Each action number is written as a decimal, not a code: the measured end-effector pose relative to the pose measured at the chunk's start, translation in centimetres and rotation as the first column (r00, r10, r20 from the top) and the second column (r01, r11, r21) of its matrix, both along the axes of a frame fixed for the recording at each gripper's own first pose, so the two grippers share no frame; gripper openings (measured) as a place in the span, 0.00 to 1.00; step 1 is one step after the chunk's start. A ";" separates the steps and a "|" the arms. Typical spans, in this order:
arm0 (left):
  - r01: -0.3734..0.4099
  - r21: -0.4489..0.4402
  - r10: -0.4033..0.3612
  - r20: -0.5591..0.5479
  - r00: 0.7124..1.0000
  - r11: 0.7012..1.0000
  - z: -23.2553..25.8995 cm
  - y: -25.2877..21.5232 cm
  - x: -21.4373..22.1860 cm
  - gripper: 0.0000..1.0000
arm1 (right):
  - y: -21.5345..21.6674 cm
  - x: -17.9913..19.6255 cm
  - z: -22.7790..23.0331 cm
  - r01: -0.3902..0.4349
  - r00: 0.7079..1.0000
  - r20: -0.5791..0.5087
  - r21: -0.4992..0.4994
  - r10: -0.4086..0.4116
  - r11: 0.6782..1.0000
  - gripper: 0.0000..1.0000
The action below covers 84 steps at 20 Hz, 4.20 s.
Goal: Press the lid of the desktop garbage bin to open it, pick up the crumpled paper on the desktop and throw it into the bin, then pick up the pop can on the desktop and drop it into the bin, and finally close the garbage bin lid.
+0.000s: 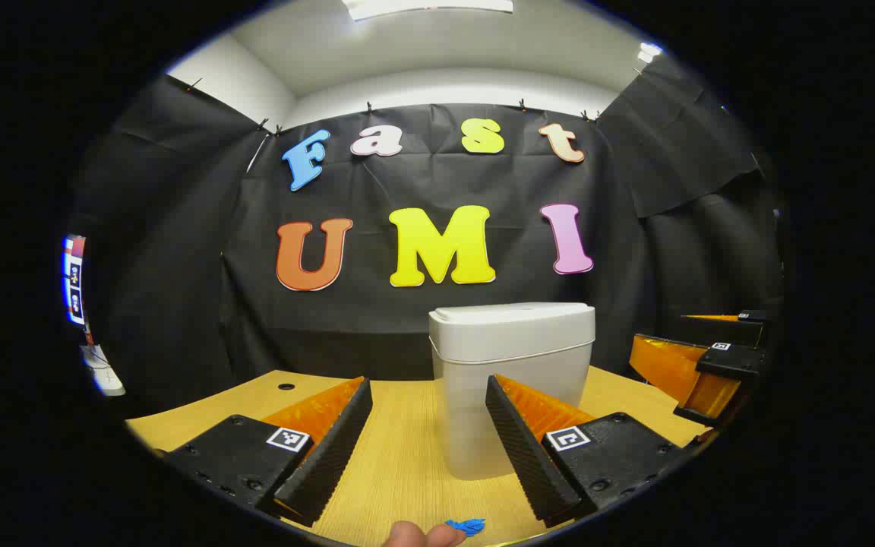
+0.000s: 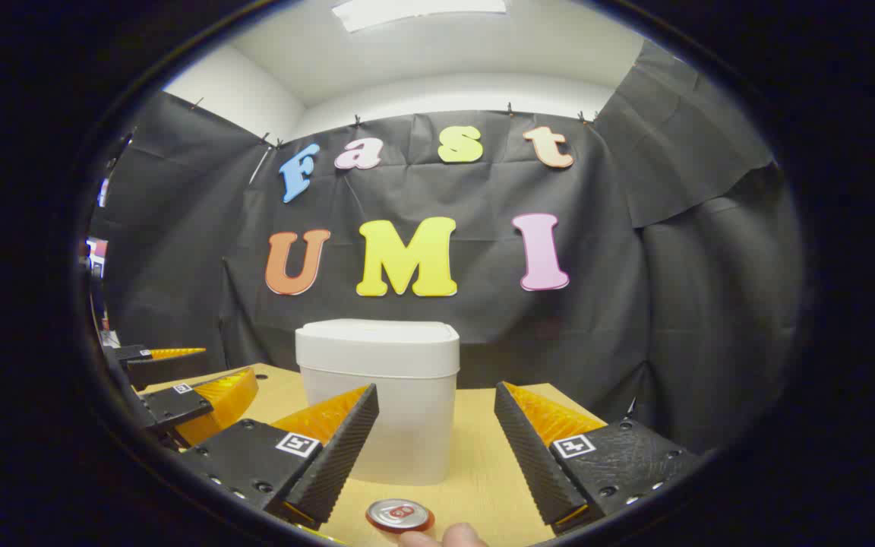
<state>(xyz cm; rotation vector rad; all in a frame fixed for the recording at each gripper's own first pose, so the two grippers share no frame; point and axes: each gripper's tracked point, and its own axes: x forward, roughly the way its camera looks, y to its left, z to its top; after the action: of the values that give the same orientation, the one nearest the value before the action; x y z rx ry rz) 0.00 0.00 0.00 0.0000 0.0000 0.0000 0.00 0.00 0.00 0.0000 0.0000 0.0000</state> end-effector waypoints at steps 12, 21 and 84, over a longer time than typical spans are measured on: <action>-0.008 -0.050 0.007 -0.019 1.000 0.999 -0.6 -0.1 0.1 0.97 | 0.4 -0.4 -0.5 0.005 1.000 0.010 -0.001 -0.005 1.000 0.98; -0.005 -0.048 0.004 -0.036 0.999 0.999 -1.0 0.2 0.6 0.97 | -0.9 -1.1 -0.2 0.041 0.999 0.021 -0.017 -0.040 0.999 0.95; -0.045 -0.034 0.042 -0.067 0.997 0.998 -2.2 3.7 1.1 0.98 | 7.5 14.1 3.3 -0.182 0.947 -0.252 0.090 0.199 0.979 0.01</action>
<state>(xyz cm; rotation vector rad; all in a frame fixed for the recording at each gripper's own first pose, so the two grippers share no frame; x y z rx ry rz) 1.12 3.71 -2.21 -0.0355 0.0664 0.0436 14.08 7.47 3.29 0.0663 0.2632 0.1940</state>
